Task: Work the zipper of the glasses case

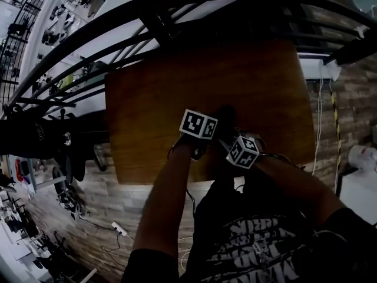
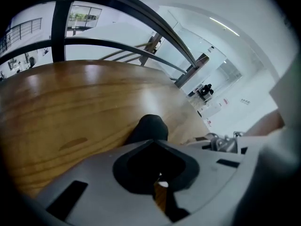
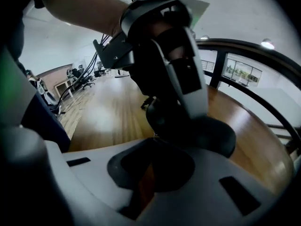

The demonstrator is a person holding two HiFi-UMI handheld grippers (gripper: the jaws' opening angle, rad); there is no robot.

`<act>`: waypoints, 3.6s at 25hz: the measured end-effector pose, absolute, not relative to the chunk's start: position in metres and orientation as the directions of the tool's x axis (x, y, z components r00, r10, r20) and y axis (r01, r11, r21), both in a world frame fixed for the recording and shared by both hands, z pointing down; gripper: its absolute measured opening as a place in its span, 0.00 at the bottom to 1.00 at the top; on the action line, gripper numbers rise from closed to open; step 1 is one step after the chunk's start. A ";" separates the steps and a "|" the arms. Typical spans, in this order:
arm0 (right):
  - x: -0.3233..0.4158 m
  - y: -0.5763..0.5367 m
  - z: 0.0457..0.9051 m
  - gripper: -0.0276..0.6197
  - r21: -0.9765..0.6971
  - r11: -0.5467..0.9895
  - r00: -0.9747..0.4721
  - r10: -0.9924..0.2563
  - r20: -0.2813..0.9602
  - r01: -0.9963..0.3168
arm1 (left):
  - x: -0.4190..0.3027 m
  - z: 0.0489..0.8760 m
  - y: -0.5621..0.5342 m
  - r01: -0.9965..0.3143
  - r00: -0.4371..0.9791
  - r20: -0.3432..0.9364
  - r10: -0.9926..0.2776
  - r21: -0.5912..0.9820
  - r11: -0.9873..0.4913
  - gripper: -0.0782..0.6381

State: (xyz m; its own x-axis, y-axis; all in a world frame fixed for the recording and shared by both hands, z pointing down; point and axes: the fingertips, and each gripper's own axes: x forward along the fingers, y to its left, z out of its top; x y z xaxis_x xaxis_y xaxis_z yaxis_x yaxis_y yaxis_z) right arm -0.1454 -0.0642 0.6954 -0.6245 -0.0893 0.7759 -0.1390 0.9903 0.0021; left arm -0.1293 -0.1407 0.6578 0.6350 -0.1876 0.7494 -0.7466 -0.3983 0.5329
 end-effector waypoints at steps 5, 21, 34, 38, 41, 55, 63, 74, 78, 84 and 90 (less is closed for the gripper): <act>-0.174 -0.051 0.698 0.04 -0.062 0.950 -0.629 -0.153 0.762 -0.306 | -0.131 0.658 -0.139 -0.718 0.670 0.724 -0.160 0.578 -0.388 0.11; -0.202 -0.048 0.697 0.04 -0.234 0.754 -0.614 -0.271 0.741 -0.614 | -0.130 0.658 -0.135 -0.702 0.678 0.721 -0.143 0.579 -0.416 0.11; -0.182 -0.048 0.694 0.04 -0.241 0.778 -0.640 -0.252 0.726 -0.580 | -0.128 0.658 -0.133 -0.704 0.677 0.717 -0.167 0.563 -0.433 0.11; -0.176 -0.050 0.695 0.04 -0.225 0.799 -0.632 -0.234 0.739 -0.558 | -0.128 0.658 -0.135 -0.703 0.677 0.717 -0.167 0.561 -0.437 0.11; -0.168 -0.054 0.697 0.04 -0.219 0.796 -0.625 -0.238 0.743 -0.564 | -0.129 0.660 -0.135 -0.703 0.677 0.717 -0.165 0.564 -0.433 0.11; -0.179 -0.045 0.694 0.07 -0.348 0.737 -0.655 -0.167 0.737 -0.579 | -0.133 0.658 -0.136 -0.700 0.689 0.705 -0.167 0.589 -0.403 0.11; -0.187 -0.052 0.704 0.18 -0.333 0.670 -0.621 -0.244 0.745 -0.663 | -0.139 0.658 -0.139 -0.693 0.718 0.659 -0.225 0.647 -0.318 0.11; -0.179 -0.061 0.709 0.11 -0.315 0.495 -0.516 -0.347 0.783 -0.810 | -0.136 0.662 -0.140 -0.713 0.696 0.682 -0.225 0.618 -0.331 0.11; -0.176 -0.060 0.707 0.09 -0.287 0.544 -0.525 -0.352 0.775 -0.789 | -0.132 0.664 -0.139 -0.716 0.691 0.688 -0.221 0.609 -0.340 0.11; -0.173 -0.060 0.701 0.06 -0.262 0.568 -0.530 -0.378 0.759 -0.780 | -0.134 0.663 -0.140 -0.714 0.692 0.687 -0.221 0.606 -0.351 0.11; -0.164 -0.059 0.699 0.05 -0.251 0.582 -0.531 -0.378 0.759 -0.773 | -0.134 0.661 -0.139 -0.719 0.684 0.693 -0.227 0.591 -0.365 0.11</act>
